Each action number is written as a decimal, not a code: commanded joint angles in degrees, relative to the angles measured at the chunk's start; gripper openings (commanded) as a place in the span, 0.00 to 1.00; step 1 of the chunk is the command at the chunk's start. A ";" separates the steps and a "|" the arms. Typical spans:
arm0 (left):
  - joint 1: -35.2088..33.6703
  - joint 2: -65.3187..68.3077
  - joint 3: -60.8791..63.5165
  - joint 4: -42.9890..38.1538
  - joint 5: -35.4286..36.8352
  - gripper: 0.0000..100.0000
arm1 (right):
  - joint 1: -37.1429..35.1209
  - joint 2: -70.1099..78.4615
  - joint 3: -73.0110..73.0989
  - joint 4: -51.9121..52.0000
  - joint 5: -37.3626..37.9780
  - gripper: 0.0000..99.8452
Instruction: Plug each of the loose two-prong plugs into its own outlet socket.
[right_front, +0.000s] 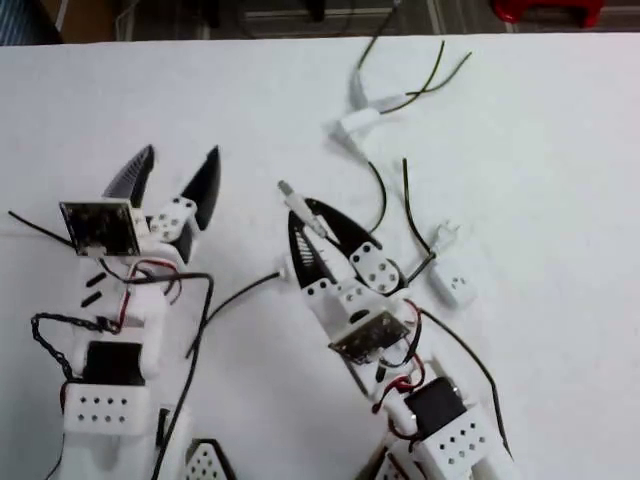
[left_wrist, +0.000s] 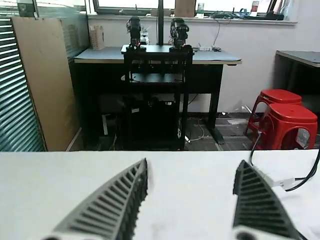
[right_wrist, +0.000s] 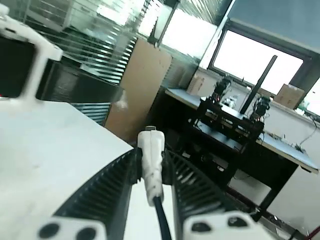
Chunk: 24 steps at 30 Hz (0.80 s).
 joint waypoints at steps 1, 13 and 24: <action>-2.95 8.92 -4.48 0.18 1.67 0.27 | 1.01 -0.66 -8.00 9.19 -0.53 0.02; -7.25 38.37 -13.19 4.84 8.00 0.27 | 1.80 3.74 -17.76 26.95 -0.62 0.02; -5.05 47.78 -13.36 -2.46 7.65 0.27 | 10.86 43.12 -45.54 45.58 -9.49 0.02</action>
